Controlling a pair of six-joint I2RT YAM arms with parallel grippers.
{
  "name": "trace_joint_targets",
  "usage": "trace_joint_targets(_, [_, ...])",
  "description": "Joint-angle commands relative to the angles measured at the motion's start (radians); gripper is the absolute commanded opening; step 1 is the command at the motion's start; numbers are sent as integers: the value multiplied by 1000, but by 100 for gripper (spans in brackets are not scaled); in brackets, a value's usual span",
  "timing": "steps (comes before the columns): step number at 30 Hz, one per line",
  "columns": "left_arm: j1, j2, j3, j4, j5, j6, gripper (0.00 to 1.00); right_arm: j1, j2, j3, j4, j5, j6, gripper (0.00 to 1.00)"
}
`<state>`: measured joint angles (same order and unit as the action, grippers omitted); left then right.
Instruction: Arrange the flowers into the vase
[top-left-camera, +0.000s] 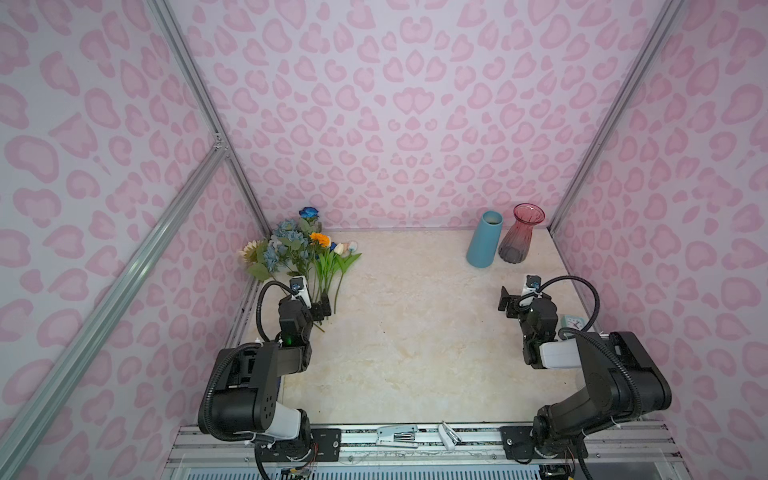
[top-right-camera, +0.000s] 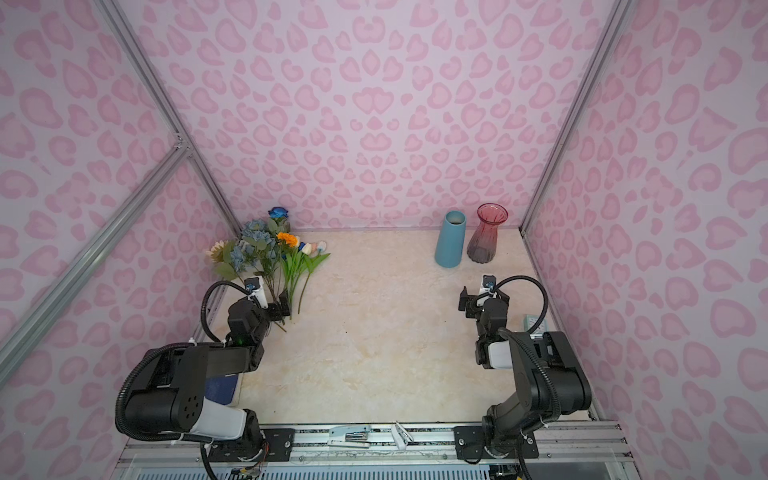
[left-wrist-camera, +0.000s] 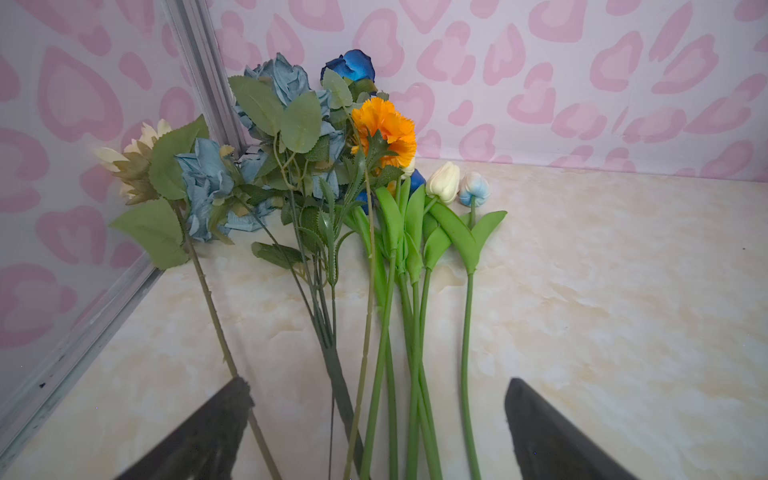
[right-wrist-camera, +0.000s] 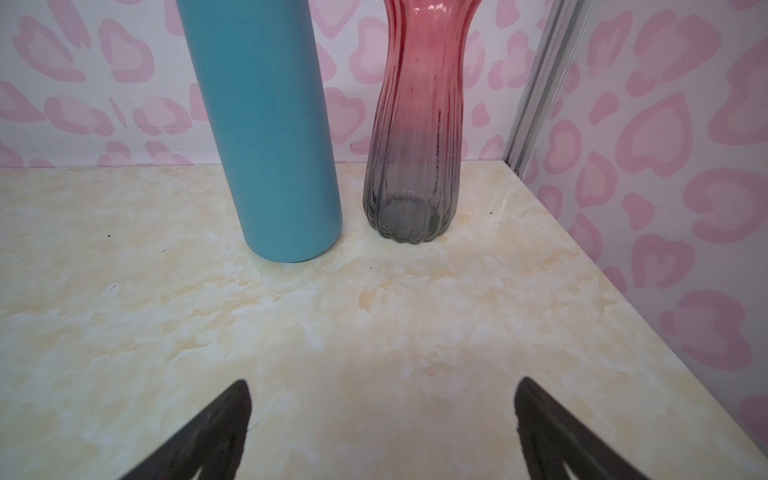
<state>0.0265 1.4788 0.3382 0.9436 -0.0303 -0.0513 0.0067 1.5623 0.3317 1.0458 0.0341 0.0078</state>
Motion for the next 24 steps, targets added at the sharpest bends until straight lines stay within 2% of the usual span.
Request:
trace_joint_targets(1, [-2,-3,3,20,-3,5,97,1,6,1,-6,33,11,98])
trace_joint_targets(13, [1,-2,4,18,3,1,97,2,6,2,-9,30,11,98])
trace_joint_targets(18, [1,-4,2,20,1,1,97,6,7,1,-9,40,6,88])
trace_joint_targets(21, [1,-4,1,21,2,2,97,19,7,-2,-2,64,-2,99])
trace_joint_targets(24, [0,-7,-5,27,0,3,97,27,3,-7,7,81,-7,99])
